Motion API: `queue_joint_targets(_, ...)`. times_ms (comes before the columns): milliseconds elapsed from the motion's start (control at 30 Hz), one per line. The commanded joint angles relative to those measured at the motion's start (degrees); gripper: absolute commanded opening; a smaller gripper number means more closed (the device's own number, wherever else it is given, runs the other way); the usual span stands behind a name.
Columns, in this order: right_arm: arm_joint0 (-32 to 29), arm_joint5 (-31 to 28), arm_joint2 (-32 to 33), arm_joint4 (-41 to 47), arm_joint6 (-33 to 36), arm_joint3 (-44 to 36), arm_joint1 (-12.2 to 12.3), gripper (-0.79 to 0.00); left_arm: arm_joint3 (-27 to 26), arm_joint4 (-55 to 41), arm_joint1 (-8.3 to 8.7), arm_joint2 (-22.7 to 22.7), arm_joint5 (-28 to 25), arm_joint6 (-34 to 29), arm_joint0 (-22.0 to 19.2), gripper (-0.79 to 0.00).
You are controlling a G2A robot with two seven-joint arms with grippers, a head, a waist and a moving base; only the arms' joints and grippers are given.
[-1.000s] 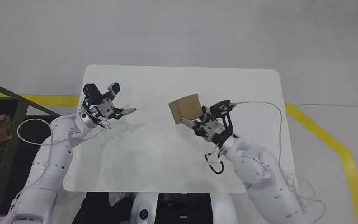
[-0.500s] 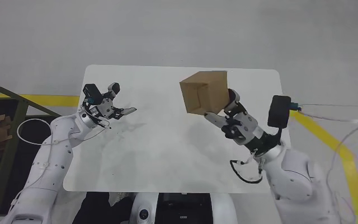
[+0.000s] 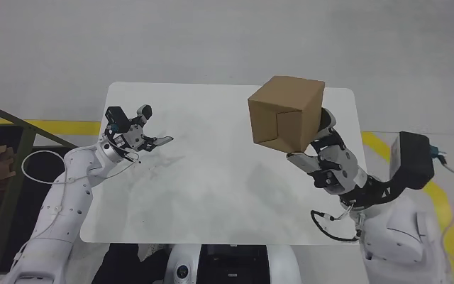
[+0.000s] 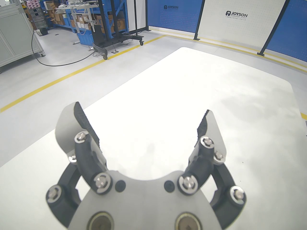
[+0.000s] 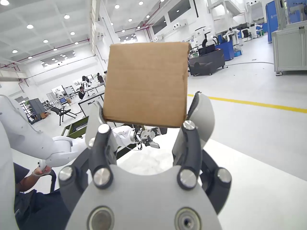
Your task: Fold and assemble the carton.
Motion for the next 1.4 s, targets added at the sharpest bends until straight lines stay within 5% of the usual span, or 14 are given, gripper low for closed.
queue_joint_targets(0,-0.24,-0.08,0.27,0.14,0.01,0.0,0.06,-0.397,0.0,0.0,0.0,0.0,0.0,0.0,0.0,0.0)
queue_joint_targets(167,-0.4,2.43,-0.45,-0.45,3.44,0.0,0.26,-0.394,0.0,0.0,0.0,0.0,0.0,0.0,0.0,0.0)
queue_joint_targets(267,0.36,5.31,-2.3,-2.75,6.17,0.73,0.31,-0.317,0.0,0.0,0.0,0.0,0.0,0.0,0.0,0.0)
queue_joint_targets(333,1.42,7.16,-4.13,-5.53,8.61,2.31,0.34,-0.2,0.0,0.0,0.0,0.0,0.0,0.0,0.0,0.0)
queue_joint_targets(867,13.45,23.05,-22.1,-19.57,15.59,29.31,-1.49,-0.323,0.0,0.0,0.0,0.0,0.0,0.0,0.0,0.0)
queue_joint_targets(1233,14.33,30.64,-30.59,-32.12,16.88,33.62,-2.61,-0.314,0.0,0.0,0.0,0.0,0.0,0.0,0.0,0.0)
queue_joint_targets(1300,14.27,31.4,-31.06,-33.37,16.97,33.4,-2.69,-0.262,0.0,0.0,0.0,0.0,0.0,0.0,0.0,0.0)
queue_joint_targets(1367,14.09,32.06,-31.44,-34.94,17.03,33.2,-2.73,-0.08,0.0,0.0,0.0,0.0,0.0,0.0,0.0,0.0)
